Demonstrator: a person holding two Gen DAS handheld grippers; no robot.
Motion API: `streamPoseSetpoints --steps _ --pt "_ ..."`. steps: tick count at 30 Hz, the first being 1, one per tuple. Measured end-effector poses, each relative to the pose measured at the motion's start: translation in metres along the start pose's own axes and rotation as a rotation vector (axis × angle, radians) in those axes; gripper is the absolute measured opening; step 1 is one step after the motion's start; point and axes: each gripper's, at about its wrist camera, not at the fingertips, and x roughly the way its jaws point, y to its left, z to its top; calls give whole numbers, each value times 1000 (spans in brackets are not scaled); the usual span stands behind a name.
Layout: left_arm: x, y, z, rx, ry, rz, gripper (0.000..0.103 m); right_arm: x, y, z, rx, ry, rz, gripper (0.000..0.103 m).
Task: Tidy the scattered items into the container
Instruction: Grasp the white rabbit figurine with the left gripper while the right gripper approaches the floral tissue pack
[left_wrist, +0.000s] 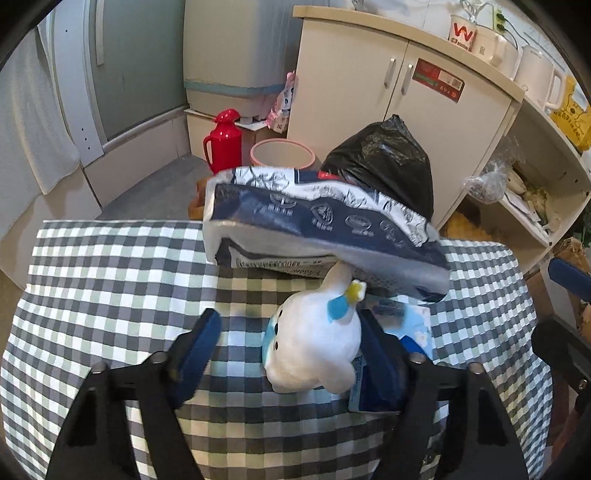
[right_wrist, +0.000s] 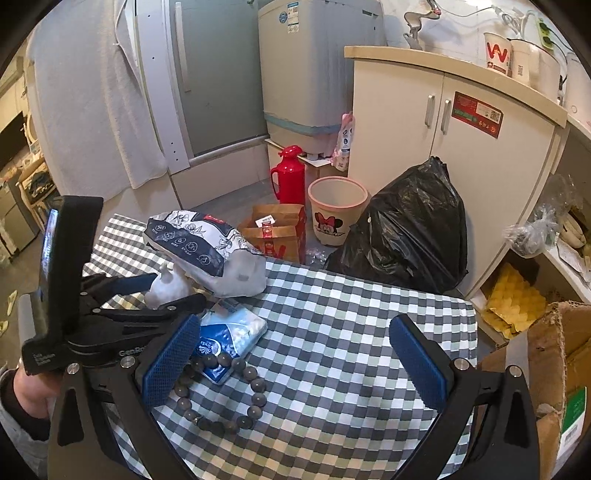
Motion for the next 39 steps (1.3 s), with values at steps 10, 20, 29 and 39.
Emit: streamPoseSetpoints --steps 10,20,29,39 --pt "-2 7 -5 -15 -7 -5 48 13 13 1 -26 23 28 103" --pt "-24 34 -10 -47 -46 51 48 35 44 9 -101 34 58 103" --pt "-40 62 -16 -80 -68 80 48 71 72 17 -168 86 80 103" --pt "-52 86 -27 -107 -71 95 48 82 107 15 -294 86 127 103"
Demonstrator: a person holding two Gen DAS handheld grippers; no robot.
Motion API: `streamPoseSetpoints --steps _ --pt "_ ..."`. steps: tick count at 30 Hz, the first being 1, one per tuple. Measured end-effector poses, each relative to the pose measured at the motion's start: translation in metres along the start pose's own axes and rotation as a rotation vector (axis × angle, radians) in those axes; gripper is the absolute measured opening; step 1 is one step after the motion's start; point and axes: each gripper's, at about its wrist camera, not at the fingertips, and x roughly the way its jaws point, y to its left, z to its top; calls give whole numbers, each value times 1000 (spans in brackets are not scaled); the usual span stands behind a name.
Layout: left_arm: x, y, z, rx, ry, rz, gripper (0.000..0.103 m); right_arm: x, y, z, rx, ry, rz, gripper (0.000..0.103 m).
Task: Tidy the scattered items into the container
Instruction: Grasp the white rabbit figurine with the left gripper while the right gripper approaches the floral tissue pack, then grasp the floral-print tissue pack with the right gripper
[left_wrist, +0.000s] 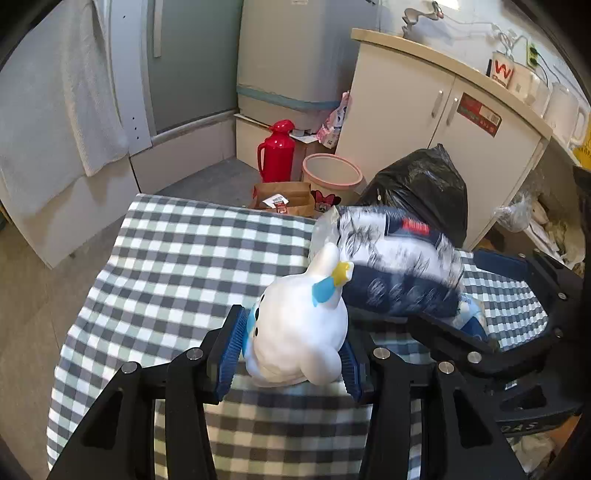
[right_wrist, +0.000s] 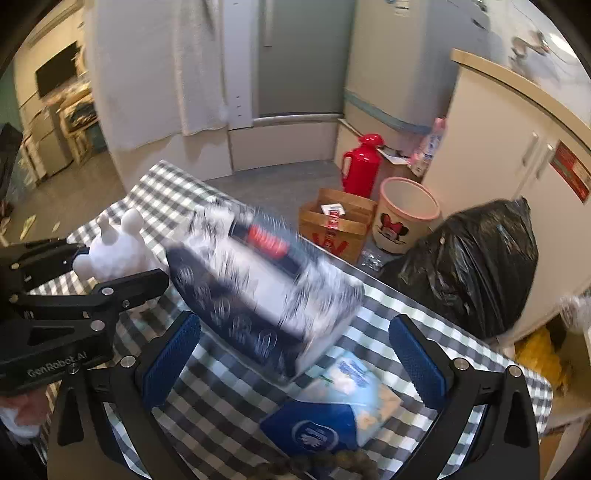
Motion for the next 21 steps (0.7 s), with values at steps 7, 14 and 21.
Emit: streamPoseSetpoints --steps 7,14,21 --pt "-12 14 -4 -19 -17 19 48 13 17 3 -56 13 11 102" --pt "-20 21 1 -24 -39 39 48 23 16 5 -43 32 -7 65" --pt "-24 22 3 -26 -43 48 48 15 9 4 -9 45 12 17"
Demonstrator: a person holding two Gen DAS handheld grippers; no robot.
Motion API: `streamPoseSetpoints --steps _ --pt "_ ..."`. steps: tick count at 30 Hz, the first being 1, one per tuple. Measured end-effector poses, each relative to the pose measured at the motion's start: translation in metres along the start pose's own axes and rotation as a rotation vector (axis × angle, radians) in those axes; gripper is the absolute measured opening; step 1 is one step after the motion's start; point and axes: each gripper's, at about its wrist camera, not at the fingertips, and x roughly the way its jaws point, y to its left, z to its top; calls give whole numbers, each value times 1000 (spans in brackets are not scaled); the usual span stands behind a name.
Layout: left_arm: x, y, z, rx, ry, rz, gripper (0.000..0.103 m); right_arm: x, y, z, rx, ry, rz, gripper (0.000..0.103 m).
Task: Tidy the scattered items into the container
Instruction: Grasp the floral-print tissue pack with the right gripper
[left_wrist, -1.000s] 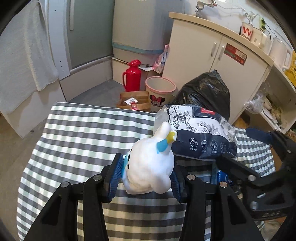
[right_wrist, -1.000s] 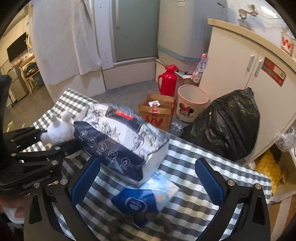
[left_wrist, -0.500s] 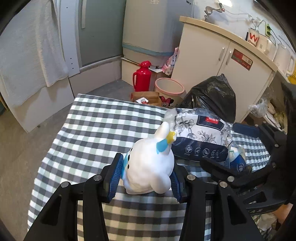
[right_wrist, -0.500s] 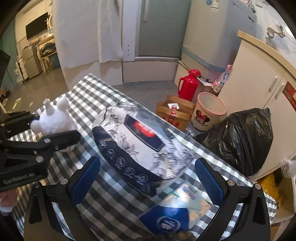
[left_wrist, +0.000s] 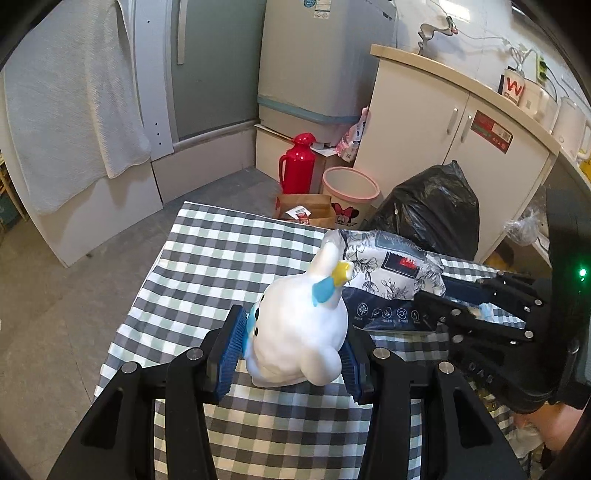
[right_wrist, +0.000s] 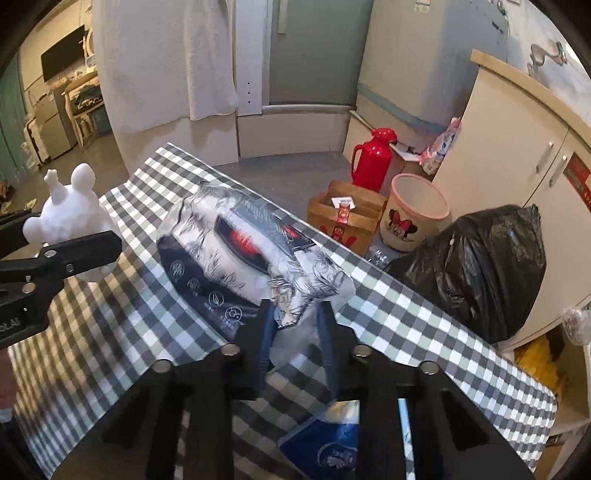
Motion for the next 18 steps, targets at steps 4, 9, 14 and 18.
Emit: streamPoseSetpoints --steps 4,9,14,18 --pt "-4 -3 2 3 -6 -4 48 -11 -4 -3 26 -18 8 8" --pt "-14 -11 4 16 -19 -1 48 -30 -11 -5 53 -53 5 7" --pt "-27 -22 7 31 -37 -7 48 -54 -21 -10 84 -86 -8 7" --pt "-39 -33 7 49 -52 -16 48 -76 -29 -18 117 -112 -22 7"
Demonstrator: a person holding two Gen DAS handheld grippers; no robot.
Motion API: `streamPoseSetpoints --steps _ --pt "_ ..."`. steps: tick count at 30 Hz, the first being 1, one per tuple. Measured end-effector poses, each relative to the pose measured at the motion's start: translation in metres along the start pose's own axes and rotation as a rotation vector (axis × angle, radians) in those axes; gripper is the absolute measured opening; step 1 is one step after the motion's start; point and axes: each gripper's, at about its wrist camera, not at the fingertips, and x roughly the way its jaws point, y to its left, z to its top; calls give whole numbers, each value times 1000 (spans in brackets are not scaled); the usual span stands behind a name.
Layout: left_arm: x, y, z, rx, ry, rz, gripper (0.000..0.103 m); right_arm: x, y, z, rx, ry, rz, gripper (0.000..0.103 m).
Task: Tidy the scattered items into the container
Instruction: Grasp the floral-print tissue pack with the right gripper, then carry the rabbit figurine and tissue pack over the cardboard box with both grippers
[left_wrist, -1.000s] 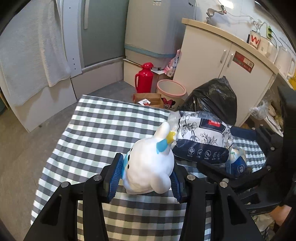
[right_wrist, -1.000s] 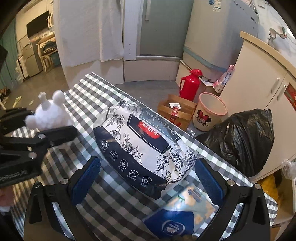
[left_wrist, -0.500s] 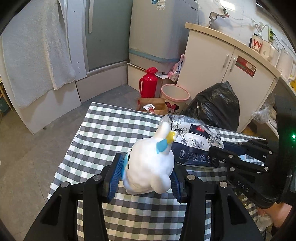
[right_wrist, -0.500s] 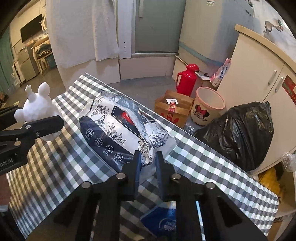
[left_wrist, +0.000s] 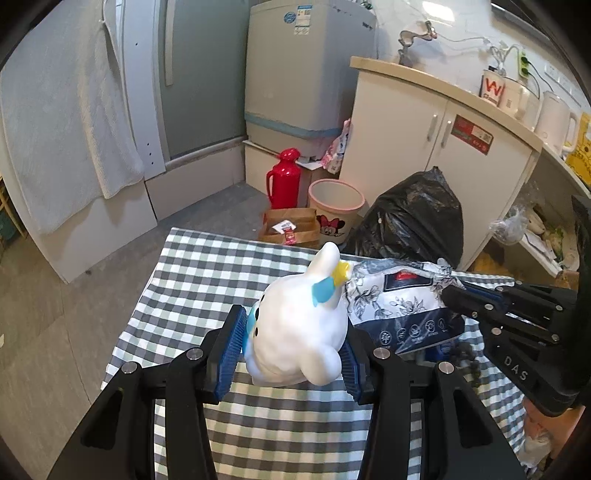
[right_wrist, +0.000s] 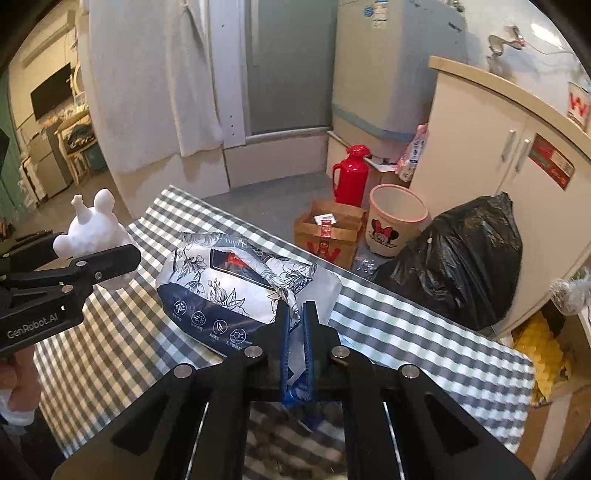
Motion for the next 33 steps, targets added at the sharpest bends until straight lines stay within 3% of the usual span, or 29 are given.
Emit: streamPoseSetpoints --steps 33 --pt "-105 -104 4 117 -154 -99 48 -194 -58 -48 131 -231 -188 7"
